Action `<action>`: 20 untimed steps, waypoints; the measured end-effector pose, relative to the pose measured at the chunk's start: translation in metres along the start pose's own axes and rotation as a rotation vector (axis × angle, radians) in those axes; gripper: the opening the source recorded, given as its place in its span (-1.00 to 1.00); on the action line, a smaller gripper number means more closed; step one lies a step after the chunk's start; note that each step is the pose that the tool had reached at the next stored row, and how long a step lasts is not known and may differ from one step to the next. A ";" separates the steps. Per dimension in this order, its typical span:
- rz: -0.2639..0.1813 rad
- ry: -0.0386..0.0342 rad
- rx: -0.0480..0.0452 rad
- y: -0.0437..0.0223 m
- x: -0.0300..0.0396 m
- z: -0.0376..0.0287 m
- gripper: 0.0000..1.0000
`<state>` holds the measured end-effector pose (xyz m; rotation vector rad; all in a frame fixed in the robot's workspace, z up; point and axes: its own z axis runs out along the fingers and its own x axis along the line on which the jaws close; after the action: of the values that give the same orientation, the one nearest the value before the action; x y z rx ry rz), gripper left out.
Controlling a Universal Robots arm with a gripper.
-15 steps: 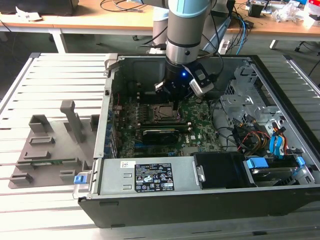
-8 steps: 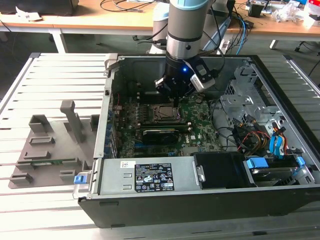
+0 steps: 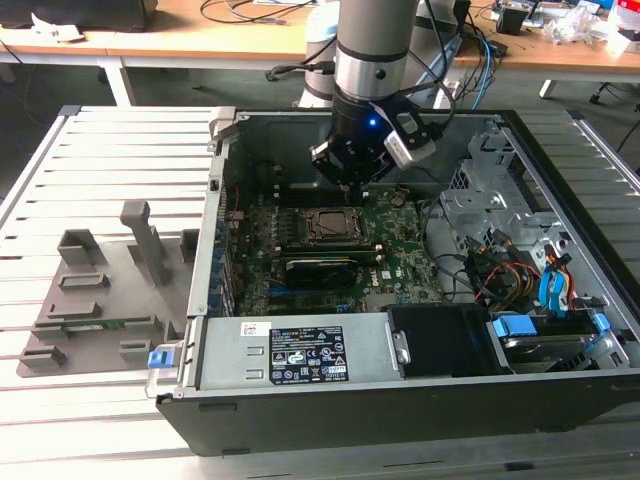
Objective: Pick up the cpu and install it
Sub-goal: 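Install the first cpu locking lever, then install the second cpu locking lever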
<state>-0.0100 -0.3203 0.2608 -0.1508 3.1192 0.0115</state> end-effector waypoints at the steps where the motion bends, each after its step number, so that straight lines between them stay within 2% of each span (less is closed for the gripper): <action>1: 0.000 0.0000 0.0000 0.0000 0.0000 -0.0014 -0.79; 4: 0.000 0.0001 0.0002 0.0000 -0.0001 -0.0031 -0.79; 7: 0.000 0.0000 0.0000 0.0001 -0.0002 -0.0114 -0.79; 20: 0.000 0.0001 0.0002 -0.0002 -0.0002 -0.0120 -0.79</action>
<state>-0.0099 -0.3206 0.2728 -0.1509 3.1193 0.0112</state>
